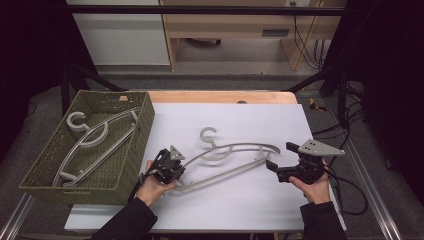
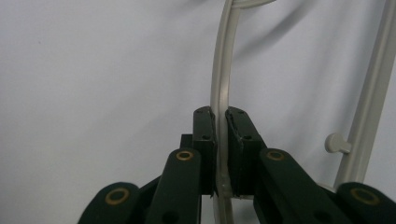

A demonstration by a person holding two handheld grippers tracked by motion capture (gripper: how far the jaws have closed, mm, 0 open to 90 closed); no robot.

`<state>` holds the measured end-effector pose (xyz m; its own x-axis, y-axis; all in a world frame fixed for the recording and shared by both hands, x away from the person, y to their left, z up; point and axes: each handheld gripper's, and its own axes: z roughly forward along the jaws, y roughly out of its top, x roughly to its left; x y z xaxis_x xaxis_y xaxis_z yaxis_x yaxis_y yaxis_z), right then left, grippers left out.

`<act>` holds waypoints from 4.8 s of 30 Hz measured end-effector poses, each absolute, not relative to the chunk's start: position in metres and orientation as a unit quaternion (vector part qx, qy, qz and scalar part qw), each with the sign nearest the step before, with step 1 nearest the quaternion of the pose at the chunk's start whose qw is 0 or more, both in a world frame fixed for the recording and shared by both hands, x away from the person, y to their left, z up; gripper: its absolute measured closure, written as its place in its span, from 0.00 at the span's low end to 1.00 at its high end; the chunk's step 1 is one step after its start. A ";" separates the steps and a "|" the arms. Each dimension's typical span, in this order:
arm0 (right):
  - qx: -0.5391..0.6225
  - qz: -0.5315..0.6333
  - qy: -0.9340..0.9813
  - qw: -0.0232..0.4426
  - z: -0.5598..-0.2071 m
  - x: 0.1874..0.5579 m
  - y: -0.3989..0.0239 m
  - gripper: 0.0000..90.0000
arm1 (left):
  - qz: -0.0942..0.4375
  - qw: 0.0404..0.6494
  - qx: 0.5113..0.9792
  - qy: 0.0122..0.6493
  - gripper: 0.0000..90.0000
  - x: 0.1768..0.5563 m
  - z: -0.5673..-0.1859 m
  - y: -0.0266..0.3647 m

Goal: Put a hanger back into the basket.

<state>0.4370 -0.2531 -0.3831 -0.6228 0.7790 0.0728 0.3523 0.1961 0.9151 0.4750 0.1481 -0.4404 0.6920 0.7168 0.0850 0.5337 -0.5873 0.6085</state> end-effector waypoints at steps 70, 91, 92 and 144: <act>0.386 0.515 0.731 0.225 -0.379 0.435 -0.265 0.03 | 0.303 0.384 0.745 0.454 0.92 0.446 -0.313 0.302; 0.387 0.512 0.733 0.223 -0.380 0.436 -0.265 0.03 | 0.329 0.336 0.739 0.483 0.92 0.463 -0.308 0.366; 0.387 0.512 0.733 0.223 -0.380 0.436 -0.265 0.03 | 0.329 0.336 0.739 0.483 0.92 0.463 -0.308 0.366; 0.390 0.510 0.734 0.224 -0.380 0.436 -0.265 0.03 | 0.343 0.234 0.732 0.541 0.92 0.439 -0.362 0.474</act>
<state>0.4363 -0.2652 -0.3804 -0.5959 0.8001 0.0687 0.3436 0.1766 0.9224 0.4392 0.4743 -0.3621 0.1802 0.9519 0.2480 0.6304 -0.3053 0.7137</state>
